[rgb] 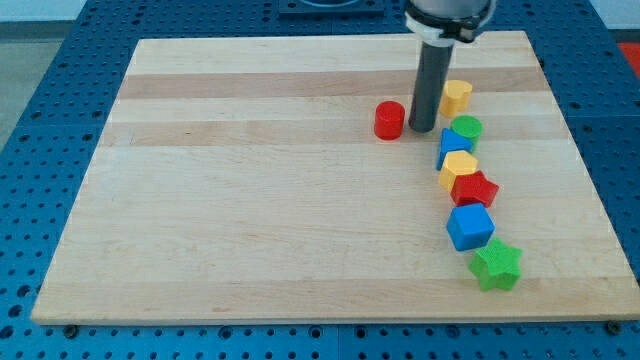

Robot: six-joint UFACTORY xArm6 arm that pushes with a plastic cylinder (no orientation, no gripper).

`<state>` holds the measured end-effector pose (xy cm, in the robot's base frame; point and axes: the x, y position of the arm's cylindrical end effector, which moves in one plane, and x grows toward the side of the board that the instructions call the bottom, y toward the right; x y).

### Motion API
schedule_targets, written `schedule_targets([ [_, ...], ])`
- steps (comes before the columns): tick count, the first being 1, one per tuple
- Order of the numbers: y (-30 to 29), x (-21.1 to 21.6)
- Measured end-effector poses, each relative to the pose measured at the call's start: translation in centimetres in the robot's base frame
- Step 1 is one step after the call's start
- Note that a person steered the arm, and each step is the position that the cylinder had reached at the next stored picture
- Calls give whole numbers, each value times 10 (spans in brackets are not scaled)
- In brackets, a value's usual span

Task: Move blue triangle closer to blue cube

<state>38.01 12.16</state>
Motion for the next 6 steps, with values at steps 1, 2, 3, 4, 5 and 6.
schedule_targets([
  [1,34,0],
  [2,38,0],
  [3,38,0],
  [4,38,2],
  [5,35,15],
  [6,30,28],
])
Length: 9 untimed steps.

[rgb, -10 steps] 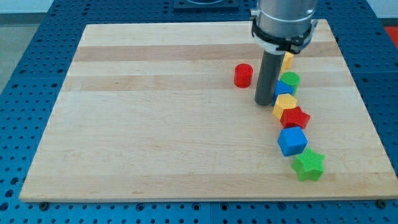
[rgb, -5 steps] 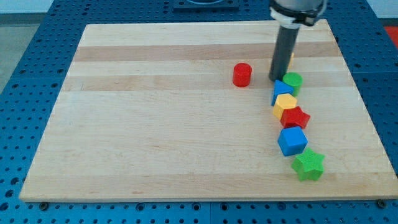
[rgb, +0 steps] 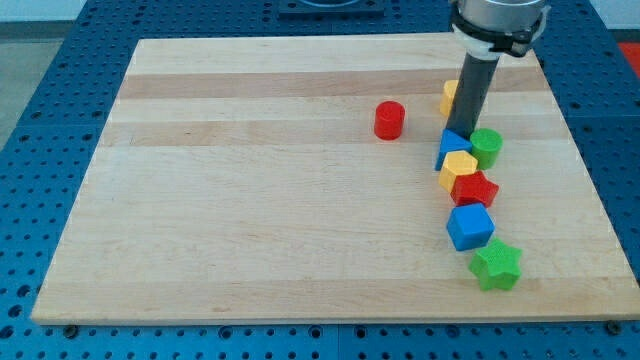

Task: Move blue triangle closer to blue cube

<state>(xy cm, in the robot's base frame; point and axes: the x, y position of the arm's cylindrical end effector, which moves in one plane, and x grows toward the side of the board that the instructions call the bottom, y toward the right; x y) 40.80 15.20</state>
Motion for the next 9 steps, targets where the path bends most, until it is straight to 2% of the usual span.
schedule_targets([
  [4,-40,44],
  [9,-40,65],
])
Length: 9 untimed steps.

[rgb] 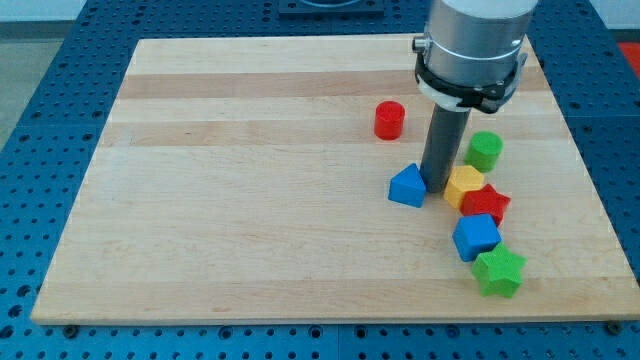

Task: Move blue triangle closer to blue cube

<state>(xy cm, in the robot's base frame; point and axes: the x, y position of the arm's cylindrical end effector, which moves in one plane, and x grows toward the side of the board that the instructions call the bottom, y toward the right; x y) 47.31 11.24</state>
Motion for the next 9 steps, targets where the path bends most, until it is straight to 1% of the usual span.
schedule_targets([
  [1,-3,-10],
  [2,-20,-29],
  [3,-34,-30],
  [4,-57,-30],
  [5,-69,-20],
  [6,-68,2],
  [9,-64,-1],
])
